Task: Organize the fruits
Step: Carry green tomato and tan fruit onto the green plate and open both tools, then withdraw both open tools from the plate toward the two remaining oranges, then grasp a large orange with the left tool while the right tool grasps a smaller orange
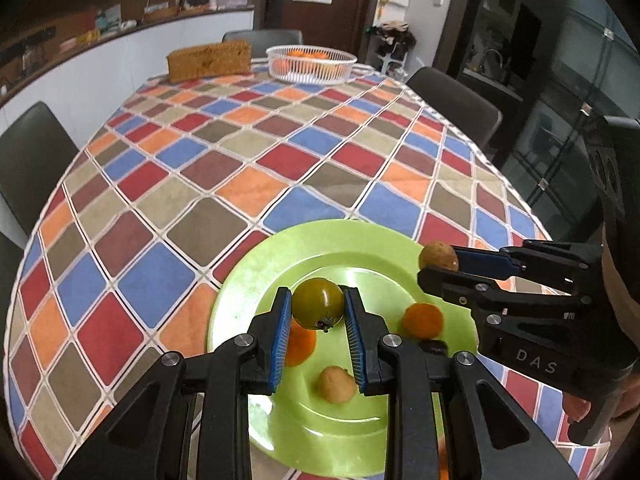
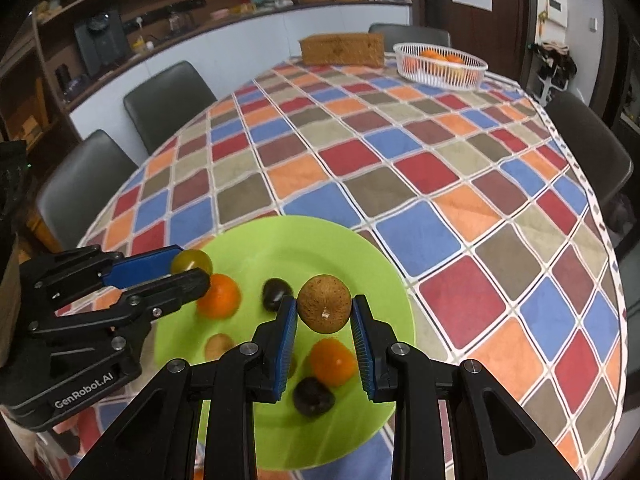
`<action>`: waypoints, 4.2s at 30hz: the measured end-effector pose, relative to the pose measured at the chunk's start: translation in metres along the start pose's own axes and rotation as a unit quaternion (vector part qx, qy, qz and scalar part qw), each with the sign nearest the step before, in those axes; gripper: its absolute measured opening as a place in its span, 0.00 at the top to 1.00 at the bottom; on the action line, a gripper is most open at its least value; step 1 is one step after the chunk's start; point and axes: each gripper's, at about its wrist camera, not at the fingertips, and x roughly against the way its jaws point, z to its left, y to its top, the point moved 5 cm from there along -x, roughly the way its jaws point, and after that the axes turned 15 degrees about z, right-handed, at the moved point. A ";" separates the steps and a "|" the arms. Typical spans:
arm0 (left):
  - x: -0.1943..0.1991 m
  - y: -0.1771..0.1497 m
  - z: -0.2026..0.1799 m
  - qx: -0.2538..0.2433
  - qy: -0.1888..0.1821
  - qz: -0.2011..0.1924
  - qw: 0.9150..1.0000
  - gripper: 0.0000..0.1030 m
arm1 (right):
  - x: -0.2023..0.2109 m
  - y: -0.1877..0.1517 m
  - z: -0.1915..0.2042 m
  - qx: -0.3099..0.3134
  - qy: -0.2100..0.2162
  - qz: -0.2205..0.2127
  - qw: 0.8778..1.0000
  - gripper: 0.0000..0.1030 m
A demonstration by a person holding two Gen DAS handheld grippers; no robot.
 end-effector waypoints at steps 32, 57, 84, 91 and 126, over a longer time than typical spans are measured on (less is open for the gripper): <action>0.086 -0.064 -0.045 -0.086 0.058 -0.085 0.991 0.55 | 0.066 -0.068 0.014 0.033 -0.023 -0.059 0.997 0.55; 0.106 -0.157 -0.093 -0.170 0.069 -0.150 0.972 0.38 | 0.094 -0.160 0.047 0.124 -0.048 -0.103 0.986 0.49; 0.014 -0.164 -0.094 -0.248 0.022 -0.023 0.968 0.49 | 0.003 -0.164 0.044 0.223 -0.031 0.029 0.974 0.53; 0.006 -0.162 -0.095 -0.257 0.017 -0.011 0.966 0.57 | -0.006 -0.163 0.047 0.236 -0.018 0.040 0.971 0.57; 0.064 -0.162 -0.080 -0.136 0.005 -0.082 0.987 0.63 | 0.039 -0.165 0.046 0.124 0.024 -0.031 0.991 0.66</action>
